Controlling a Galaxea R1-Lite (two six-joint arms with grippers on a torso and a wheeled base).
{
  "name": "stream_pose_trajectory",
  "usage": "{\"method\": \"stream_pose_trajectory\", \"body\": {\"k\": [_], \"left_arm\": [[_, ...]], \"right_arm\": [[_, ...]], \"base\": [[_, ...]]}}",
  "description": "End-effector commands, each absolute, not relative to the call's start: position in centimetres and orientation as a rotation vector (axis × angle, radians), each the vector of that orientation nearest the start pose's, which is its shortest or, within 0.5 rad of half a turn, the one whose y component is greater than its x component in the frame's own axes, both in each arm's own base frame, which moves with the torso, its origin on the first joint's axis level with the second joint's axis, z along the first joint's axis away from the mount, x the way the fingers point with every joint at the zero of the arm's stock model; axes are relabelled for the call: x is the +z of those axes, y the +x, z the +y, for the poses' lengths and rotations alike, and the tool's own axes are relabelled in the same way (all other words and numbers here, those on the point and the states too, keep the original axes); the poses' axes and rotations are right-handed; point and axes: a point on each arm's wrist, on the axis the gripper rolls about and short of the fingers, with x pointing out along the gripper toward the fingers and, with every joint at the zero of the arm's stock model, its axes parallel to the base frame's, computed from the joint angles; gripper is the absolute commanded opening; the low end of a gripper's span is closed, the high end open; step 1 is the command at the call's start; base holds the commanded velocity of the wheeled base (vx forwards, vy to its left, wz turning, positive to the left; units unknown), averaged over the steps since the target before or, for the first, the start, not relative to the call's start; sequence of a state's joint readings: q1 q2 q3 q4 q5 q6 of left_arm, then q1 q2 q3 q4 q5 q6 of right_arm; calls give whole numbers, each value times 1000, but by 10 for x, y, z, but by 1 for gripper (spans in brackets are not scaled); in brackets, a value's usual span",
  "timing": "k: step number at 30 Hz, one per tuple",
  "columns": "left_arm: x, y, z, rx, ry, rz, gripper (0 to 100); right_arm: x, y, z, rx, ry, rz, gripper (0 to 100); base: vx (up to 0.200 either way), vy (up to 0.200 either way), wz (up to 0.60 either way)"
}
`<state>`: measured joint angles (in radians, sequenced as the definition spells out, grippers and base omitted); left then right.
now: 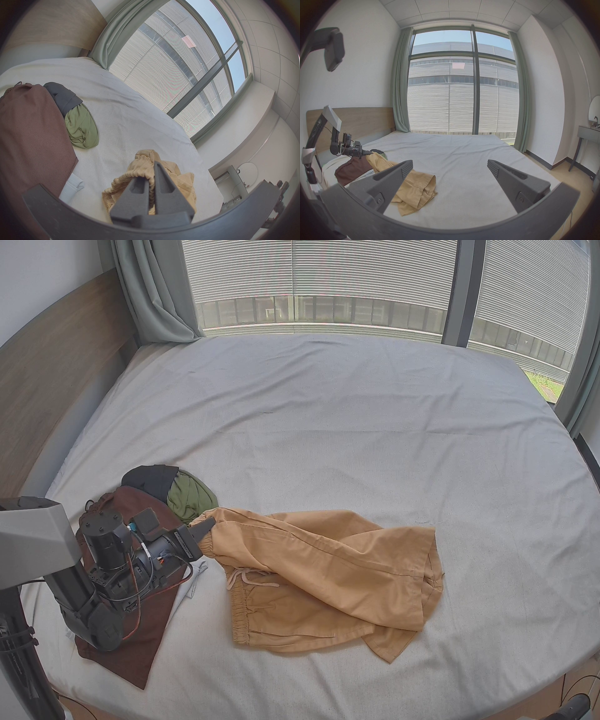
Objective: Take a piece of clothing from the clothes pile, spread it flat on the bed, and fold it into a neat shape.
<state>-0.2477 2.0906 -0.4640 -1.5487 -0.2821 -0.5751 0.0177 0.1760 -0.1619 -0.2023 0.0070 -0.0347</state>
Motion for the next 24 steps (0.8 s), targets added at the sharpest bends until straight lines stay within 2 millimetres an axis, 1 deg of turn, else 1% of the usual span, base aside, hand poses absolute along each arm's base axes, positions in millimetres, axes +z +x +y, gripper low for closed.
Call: {"method": "stream_pose_trajectory", "body": {"k": [1, 3, 4, 5, 8, 9, 12, 15, 17, 20, 24], "left_arm": [[76, 304, -84, -495, -562, 222, 0], [76, 303, -83, -495, -563, 223, 0], [76, 303, -83, -495, -563, 223, 0], [76, 304, -84, -498, -561, 224, 0], [75, 305, -83, -498, -554, 223, 0], [74, 305, -83, -496, -551, 224, 0], [76, 306, -84, -502, -543, 217, 0], [76, 307, -83, -505, -542, 212, 0], [77, 306, -83, -519, -531, 213, 0], [76, 306, -82, -534, -513, 213, 0], [76, 305, -83, -537, -504, 215, 0]], "right_arm": [[172, 16, 1, 78, -2, -28, 100], [173, 24, 2, 90, 18, 13, 100], [173, 24, 2, 90, 18, 13, 100], [178, 33, 3, 119, 48, 47, 100], [181, 46, 5, 144, 61, 101, 100], [182, 47, 5, 145, 61, 107, 100], [188, 63, 7, 162, 64, 157, 100], [191, 74, 9, 213, 69, 194, 100], [190, 77, 10, 235, 70, 207, 100], [184, 86, 15, 372, 83, 278, 100], [178, 97, 19, 448, 96, 341, 100]], "base": [[0, 0, 0], [0, 0, 0], [0, 0, 0], [0, 0, 0], [0, 0, 0], [0, 0, 0], [0, 0, 0], [0, 0, 0], [0, 0, 0], [0, 0, 0], [0, 0, 0]]}}
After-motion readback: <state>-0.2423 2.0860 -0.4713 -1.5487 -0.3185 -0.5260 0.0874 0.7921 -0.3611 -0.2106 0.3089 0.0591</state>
